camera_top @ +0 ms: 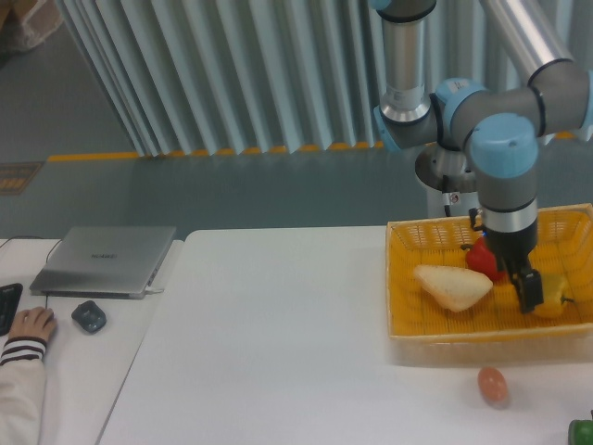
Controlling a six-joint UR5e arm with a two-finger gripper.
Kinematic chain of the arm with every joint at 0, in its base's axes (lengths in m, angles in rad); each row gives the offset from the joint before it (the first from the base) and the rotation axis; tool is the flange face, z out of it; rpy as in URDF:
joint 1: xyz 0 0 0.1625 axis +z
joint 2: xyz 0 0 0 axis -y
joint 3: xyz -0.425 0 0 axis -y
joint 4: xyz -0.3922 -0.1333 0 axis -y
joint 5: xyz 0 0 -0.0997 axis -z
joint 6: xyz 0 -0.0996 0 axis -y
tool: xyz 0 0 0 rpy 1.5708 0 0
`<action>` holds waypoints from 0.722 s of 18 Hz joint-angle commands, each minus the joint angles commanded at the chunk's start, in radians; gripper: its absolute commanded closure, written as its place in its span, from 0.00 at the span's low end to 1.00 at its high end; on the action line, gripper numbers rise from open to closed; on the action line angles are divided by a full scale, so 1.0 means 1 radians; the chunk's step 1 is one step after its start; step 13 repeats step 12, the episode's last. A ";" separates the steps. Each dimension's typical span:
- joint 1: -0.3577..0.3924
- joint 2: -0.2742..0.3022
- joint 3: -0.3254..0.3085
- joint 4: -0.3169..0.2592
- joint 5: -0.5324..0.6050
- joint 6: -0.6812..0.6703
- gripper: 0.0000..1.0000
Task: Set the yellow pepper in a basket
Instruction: 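Lower the pepper into the basket and open the gripper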
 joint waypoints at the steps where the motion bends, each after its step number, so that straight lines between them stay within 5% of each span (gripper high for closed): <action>1: 0.000 0.000 0.005 0.000 -0.002 -0.011 0.00; 13: -0.006 -0.018 0.028 0.077 -0.011 -0.143 0.00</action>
